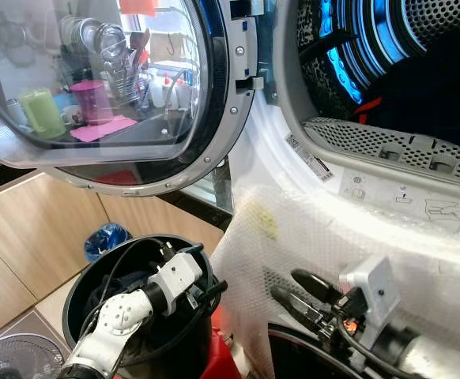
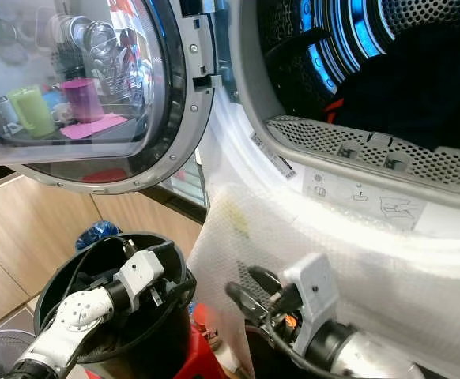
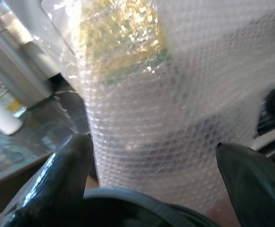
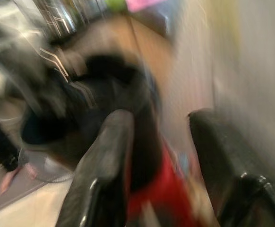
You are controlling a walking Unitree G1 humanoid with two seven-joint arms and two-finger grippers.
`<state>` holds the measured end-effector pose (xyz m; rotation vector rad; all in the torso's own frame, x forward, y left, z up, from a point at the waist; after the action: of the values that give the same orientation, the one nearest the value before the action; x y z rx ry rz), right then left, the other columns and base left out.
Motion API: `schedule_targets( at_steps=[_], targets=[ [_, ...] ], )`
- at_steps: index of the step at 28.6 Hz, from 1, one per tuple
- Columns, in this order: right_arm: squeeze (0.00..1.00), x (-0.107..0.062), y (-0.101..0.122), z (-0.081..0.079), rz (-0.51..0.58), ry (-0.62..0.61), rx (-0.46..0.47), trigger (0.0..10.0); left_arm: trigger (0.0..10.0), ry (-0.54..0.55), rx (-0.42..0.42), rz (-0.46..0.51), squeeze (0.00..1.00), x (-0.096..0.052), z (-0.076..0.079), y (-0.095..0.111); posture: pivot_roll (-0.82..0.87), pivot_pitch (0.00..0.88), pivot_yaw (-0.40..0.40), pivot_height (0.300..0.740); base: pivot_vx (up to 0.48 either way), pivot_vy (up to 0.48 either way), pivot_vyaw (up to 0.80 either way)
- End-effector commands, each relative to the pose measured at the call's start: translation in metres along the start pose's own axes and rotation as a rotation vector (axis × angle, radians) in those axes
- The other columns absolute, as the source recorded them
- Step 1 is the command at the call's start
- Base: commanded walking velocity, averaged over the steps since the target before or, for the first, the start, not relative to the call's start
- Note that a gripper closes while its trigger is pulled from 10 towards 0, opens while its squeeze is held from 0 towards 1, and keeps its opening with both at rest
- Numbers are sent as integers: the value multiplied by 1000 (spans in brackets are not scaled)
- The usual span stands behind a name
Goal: Clothes washing
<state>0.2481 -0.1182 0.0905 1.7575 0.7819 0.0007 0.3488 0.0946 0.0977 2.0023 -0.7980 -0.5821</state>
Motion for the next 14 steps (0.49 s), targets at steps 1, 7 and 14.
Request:
schedule_targets(
  at_steps=[1,7,14],
  targets=[
    [0,8,-44,35,-116,-176,75,10000,10000,-25,-6,4,0,-1,-8,5,-32,0,108,740,0,0,0],
    [0,4,-143,114,-228,-636,389,10000,10000,-87,-41,-18,0,-5,-9,5,-17,0,119,740,0,0,0],
    [0,-16,-194,143,-238,-875,477,10000,10000,-131,-57,-68,0,-14,-15,1,9,0,125,740,0,0,0]
  ],
)
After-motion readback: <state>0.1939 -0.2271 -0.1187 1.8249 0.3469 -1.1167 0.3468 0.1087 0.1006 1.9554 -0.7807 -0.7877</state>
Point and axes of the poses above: a point about 5 cm out from each wrist's last joint towards the gripper, its own x axis pointing out of the wrist towards the gripper, its own y axis along the axis of the wrist's last joint, z = x × y, the point moved 6 cm from there along x, pointing out of the wrist towards the gripper, and after that the axes turned 6 degrees about x, right-handed, at the moved point
